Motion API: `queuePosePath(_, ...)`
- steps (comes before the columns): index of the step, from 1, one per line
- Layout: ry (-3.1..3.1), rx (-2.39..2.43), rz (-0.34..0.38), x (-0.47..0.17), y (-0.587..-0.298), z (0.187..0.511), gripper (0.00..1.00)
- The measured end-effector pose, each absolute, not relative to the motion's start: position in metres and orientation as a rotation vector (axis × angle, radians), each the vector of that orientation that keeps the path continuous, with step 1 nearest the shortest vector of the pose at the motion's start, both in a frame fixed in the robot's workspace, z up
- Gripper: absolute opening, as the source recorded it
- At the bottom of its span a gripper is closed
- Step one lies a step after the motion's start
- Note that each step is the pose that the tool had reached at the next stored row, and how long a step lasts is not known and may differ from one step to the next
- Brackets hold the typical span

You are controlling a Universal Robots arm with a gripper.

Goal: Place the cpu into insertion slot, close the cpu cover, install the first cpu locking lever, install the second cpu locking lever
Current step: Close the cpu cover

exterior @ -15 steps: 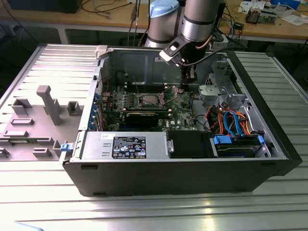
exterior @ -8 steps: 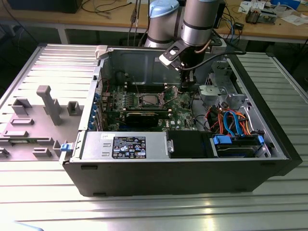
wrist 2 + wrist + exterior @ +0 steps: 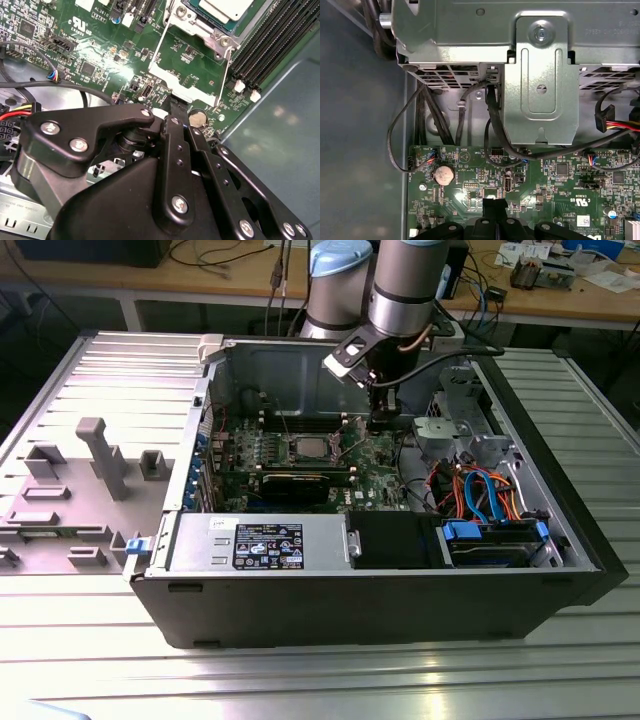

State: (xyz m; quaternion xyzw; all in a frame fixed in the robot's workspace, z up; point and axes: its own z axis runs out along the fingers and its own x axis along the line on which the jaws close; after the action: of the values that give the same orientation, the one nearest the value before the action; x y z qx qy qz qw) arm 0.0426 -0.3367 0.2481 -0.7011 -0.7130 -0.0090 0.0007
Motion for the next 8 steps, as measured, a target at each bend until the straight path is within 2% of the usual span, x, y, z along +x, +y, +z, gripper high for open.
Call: queuePosePath(8,-2.239,-2.202,-0.028,0.0411,-0.3367,0.2481,0.11)
